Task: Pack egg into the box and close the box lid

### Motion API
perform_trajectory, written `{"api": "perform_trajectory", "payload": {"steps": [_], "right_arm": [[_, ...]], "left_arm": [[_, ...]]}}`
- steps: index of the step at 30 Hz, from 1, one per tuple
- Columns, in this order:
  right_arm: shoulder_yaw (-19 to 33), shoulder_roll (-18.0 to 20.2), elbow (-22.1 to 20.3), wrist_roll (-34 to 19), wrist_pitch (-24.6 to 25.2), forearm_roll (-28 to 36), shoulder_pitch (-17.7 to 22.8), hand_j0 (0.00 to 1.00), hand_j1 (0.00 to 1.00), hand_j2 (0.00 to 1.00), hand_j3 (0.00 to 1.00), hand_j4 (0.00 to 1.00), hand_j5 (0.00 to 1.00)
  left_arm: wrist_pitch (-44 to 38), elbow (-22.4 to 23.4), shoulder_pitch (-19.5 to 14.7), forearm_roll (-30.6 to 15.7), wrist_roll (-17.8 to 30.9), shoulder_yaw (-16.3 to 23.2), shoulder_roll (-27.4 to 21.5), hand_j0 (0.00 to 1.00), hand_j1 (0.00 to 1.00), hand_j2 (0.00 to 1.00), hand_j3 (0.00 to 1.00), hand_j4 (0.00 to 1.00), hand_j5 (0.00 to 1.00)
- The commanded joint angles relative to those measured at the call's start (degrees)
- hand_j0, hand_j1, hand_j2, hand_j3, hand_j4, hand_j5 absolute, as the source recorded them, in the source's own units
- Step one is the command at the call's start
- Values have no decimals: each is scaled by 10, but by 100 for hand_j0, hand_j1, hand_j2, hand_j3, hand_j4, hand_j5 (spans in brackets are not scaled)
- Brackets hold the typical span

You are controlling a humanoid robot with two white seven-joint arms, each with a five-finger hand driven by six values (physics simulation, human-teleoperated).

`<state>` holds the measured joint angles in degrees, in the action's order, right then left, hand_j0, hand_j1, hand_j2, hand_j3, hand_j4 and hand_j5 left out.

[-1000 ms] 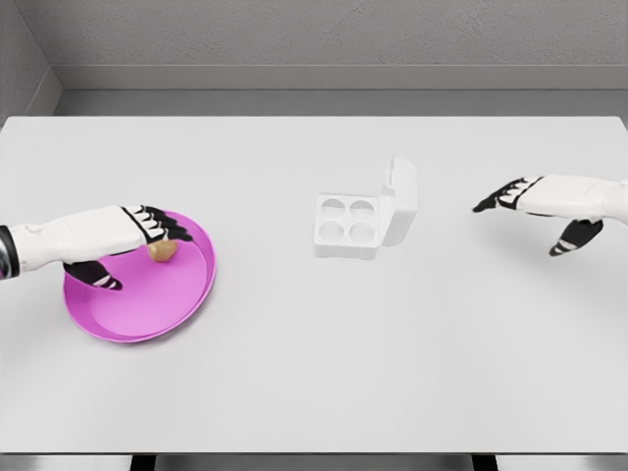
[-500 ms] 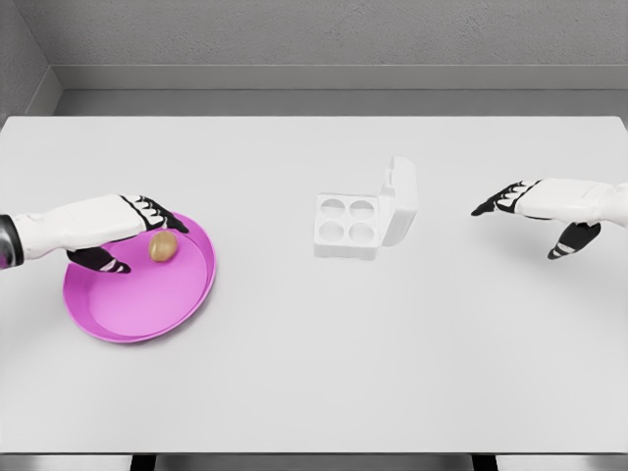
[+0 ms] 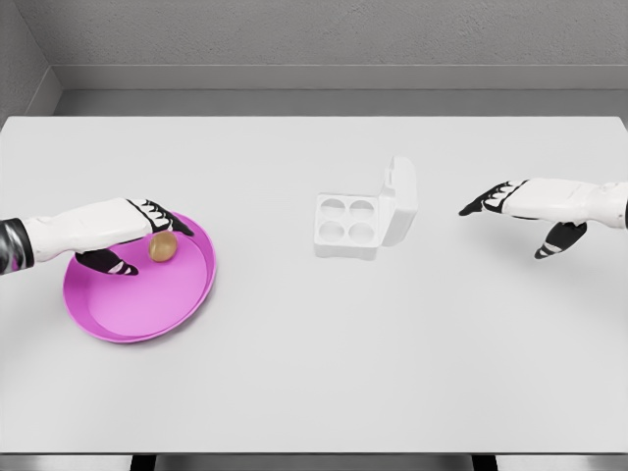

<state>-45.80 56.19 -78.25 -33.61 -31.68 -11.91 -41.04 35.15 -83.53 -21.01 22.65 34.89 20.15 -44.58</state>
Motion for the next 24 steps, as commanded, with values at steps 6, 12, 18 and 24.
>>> {"api": "perform_trajectory", "payload": {"steps": [6, 12, 18, 24], "right_arm": [[1, 0, 4, 0, 2, 3, 1, 100, 100, 100, 100, 100, 100], [1, 0, 20, 0, 2, 2, 0, 100, 100, 100, 100, 100, 100], [1, 0, 21, 0, 2, 2, 0, 100, 100, 100, 100, 100, 100], [1, -10, 42, 0, 2, 2, -1, 100, 100, 100, 100, 100, 100]], "left_arm": [[-2, 7, -5, 3, 0, 1, 9, 88, 88, 88, 88, 88, 88], [-2, 7, -5, 5, 0, 1, 13, 88, 88, 88, 88, 88, 88], [-2, 22, -5, 5, 0, 1, 19, 87, 87, 87, 87, 87, 87], [-2, 29, -5, 5, 1, 1, 23, 87, 87, 87, 87, 87, 87]]}}
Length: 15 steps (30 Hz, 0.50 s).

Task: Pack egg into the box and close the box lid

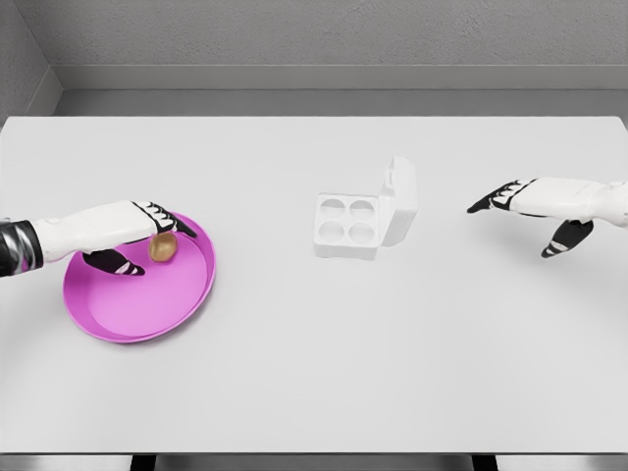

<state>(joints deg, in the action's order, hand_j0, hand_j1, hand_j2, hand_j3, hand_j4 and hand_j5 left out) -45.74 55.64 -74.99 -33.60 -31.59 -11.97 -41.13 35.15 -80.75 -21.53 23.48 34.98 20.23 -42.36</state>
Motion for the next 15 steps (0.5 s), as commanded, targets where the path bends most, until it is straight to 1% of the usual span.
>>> {"api": "perform_trajectory", "payload": {"steps": [1, 7, 9, 10, 15], "right_arm": [[0, -4, 12, 0, 2, 3, 0, 100, 100, 100, 100, 100, 100], [0, -10, 20, 0, 3, 2, -4, 100, 100, 100, 100, 100, 100], [0, -19, 39, 0, 3, 2, -9, 100, 100, 100, 100, 100, 100], [-1, -19, 39, -1, 2, 1, -9, 100, 100, 100, 100, 100, 100], [-1, -20, 38, -1, 2, 1, -10, 100, 100, 100, 100, 100, 100]], "left_arm": [[-2, 2, 0, -4, 0, 0, 1, 87, 87, 87, 87, 87, 87], [-2, 3, -1, 3, 0, 1, 6, 86, 86, 86, 86, 86, 86], [-2, 8, -4, 5, 0, 2, 10, 86, 86, 86, 86, 86, 86], [-2, 8, -4, 5, 0, 1, 11, 86, 86, 86, 86, 86, 86], [-2, 8, -4, 8, 0, 2, 10, 76, 76, 76, 76, 76, 76]]}}
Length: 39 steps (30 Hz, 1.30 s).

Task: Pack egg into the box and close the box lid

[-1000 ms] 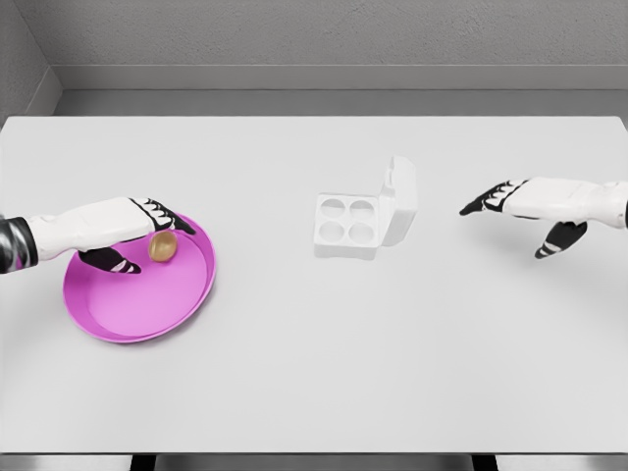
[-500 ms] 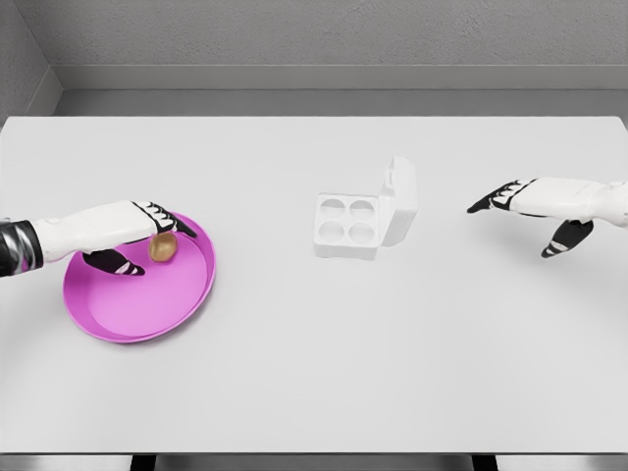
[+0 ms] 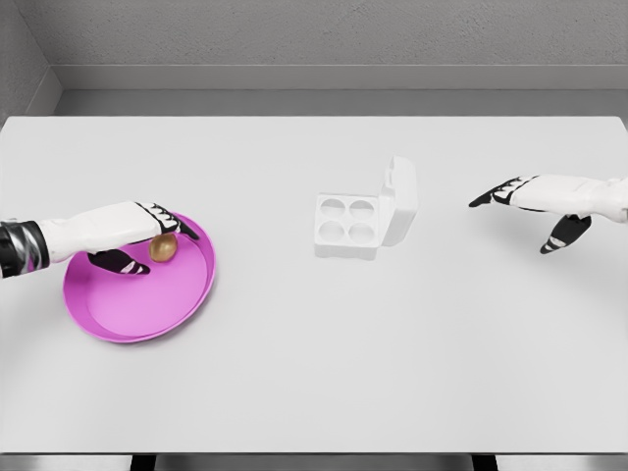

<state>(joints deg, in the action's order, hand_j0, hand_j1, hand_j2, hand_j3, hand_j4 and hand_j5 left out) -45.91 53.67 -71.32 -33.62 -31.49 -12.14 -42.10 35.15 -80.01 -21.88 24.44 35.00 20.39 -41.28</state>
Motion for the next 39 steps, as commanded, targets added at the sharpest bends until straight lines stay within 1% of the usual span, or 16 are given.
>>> {"api": "perform_trajectory", "payload": {"steps": [1, 12, 15, 17, 18, 23, 26, 28, 30, 34, 37, 38, 39], "right_arm": [[0, -1, 1, 0, 1, 3, 0, 100, 100, 100, 100, 100, 100], [-3, 2, 1, 0, 0, 3, -4, 100, 100, 100, 100, 100, 100], [-3, 3, 0, 0, 0, 3, -7, 100, 100, 100, 100, 100, 100], [-3, 3, 0, 0, 0, 3, -7, 100, 100, 100, 100, 100, 100], [-3, 3, 1, 0, 0, 3, -7, 100, 100, 100, 100, 100, 100], [-3, 4, 1, 0, 0, 3, -7, 100, 100, 100, 100, 100, 100], [-3, 3, 1, 0, 0, 3, -7, 100, 100, 100, 100, 100, 100], [-3, 4, 1, 0, 0, 3, -7, 100, 100, 100, 100, 100, 100], [-3, 3, 1, 0, 0, 3, -7, 100, 100, 100, 100, 100, 100], [-3, 2, 0, 0, 0, 3, -7, 100, 100, 100, 100, 100, 100], [-3, 2, 0, 0, 0, 3, -7, 100, 100, 100, 100, 100, 100], [-3, 2, 1, 0, 0, 3, -7, 100, 100, 100, 100, 100, 100], [-3, 2, 0, 0, 0, 3, -7, 100, 100, 100, 100, 100, 100]], "left_arm": [[-2, 0, 0, -2, 0, 0, -1, 76, 76, 76, 76, 76, 76], [-2, 0, 4, -1, 0, 2, -3, 69, 69, 69, 69, 69, 69], [-2, -1, 4, -2, 0, 3, -2, 64, 64, 64, 64, 64, 64], [-2, -1, 4, -4, -1, 3, -6, 58, 58, 58, 58, 58, 58], [-2, -1, 4, -5, -1, 3, -6, 56, 56, 56, 56, 56, 56], [-2, -1, 5, -6, -2, 3, -6, 51, 51, 51, 51, 51, 51], [-2, -1, 7, -3, -2, 4, -6, 51, 51, 51, 51, 51, 51], [-2, -1, 6, -3, -1, 16, -6, 51, 51, 51, 51, 51, 51], [-2, -2, 7, -4, -2, 17, -6, 45, 45, 45, 45, 45, 45], [-2, -2, 7, -4, -2, 18, -7, 44, 44, 44, 44, 44, 44], [-2, -25, 11, -10, -3, 17, -9, 44, 44, 44, 44, 44, 44], [-2, -44, 10, -17, -3, 14, -12, 43, 43, 43, 43, 43, 43], [-2, -65, 11, -32, -2, 13, -31, 43, 43, 43, 43, 43, 43]]}}
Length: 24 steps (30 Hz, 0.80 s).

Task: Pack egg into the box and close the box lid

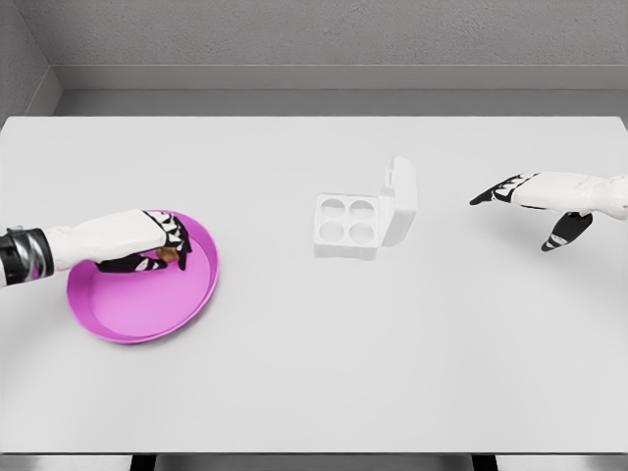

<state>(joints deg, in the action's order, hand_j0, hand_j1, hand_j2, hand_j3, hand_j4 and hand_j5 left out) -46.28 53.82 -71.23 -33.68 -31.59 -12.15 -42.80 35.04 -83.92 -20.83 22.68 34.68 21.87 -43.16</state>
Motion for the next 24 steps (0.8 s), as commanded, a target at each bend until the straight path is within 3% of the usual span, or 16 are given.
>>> {"api": "perform_trajectory", "payload": {"steps": [1, 4, 8, 12, 20, 24], "right_arm": [[0, 1, -1, 0, 1, 3, 0, 100, 100, 100, 100, 100, 100], [0, 1, -1, 0, 1, 3, 0, 100, 100, 100, 100, 100, 100], [0, 1, -1, 0, 1, 3, 0, 100, 100, 100, 100, 100, 100], [0, 1, -1, 0, 1, 3, 0, 100, 100, 100, 100, 100, 100], [0, -1, -1, 0, 1, 3, -1, 100, 100, 100, 100, 100, 100], [0, -1, -1, 0, 1, 3, -2, 100, 100, 100, 100, 100, 100]], "left_arm": [[0, -45, 0, -32, 1, -3, -29, 43, 43, 43, 43, 43, 43], [0, -87, 1, -71, 3, -19, -61, 42, 42, 42, 42, 42, 42], [0, -103, -8, -82, 3, -21, -52, 42, 42, 42, 42, 42, 42], [0, -102, -11, -75, 3, -17, 1, 42, 42, 42, 42, 42, 42], [0, -102, -26, -47, 3, -11, 57, 42, 42, 42, 42, 42, 42], [0, -101, -39, -22, 3, 12, 93, 42, 42, 42, 42, 42, 42]]}}
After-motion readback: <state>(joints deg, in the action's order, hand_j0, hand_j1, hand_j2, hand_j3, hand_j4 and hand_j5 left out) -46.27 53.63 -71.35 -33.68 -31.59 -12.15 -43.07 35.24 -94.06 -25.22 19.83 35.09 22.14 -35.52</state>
